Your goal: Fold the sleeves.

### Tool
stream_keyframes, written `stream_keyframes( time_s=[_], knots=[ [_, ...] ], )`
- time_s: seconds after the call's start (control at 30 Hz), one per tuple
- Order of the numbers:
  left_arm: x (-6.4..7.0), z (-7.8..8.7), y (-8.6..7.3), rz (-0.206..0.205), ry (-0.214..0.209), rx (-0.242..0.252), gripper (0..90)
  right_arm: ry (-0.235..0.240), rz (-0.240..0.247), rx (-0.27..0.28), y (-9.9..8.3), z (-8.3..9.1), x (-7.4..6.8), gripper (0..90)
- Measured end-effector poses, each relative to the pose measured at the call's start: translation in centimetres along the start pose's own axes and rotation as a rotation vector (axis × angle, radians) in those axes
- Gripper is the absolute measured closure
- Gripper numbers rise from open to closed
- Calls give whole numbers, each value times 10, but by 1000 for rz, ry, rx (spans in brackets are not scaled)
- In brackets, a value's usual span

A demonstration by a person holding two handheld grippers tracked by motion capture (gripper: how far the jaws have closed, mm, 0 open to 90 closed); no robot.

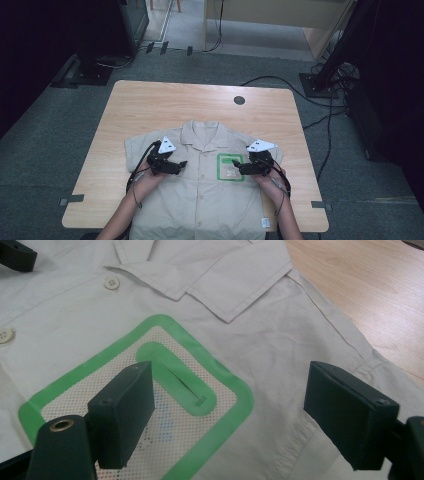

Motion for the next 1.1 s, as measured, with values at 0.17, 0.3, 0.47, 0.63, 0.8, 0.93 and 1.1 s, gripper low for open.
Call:
stream_keyframes(
  time_s=[0.17, 0.3, 0.47, 0.63, 0.8, 0.93, 1.1],
  knots=[
    [0, 0, 0, 0, 0, 0, 200, -5, -18, 3, -2, 1, 5, 200],
    [0, 0, 0, 0, 0, 0, 200, -12, -23, 5, -4, 2, 8, 199],
    [0, 0, 0, 0, 0, 0, 201, -20, -33, 7, -6, 3, 12, 199],
    [0, 0, 0, 0, 0, 0, 200, -29, -39, 8, -8, 4, 15, 199],
    [0, 0, 0, 0, 0, 0, 201, -33, -40, 10, -9, 6, 17, 200],
    [0, 0, 0, 0, 0, 0, 200, -36, -37, 10, -10, 7, 19, 200],
    [0, 0, 0, 0, 0, 0, 201, -43, -31, 23, -11, 8, 21, 211]
  ],
)
Point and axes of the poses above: each handheld gripper's, and its own axes: z roughly backward along the jaws, y roughly out of its top, x roughly to its right, the point moved 3 cm from there along -z, roughly forward along the jaws, and after that the axes turned 9 degrees about x, right-handed, at the moved point
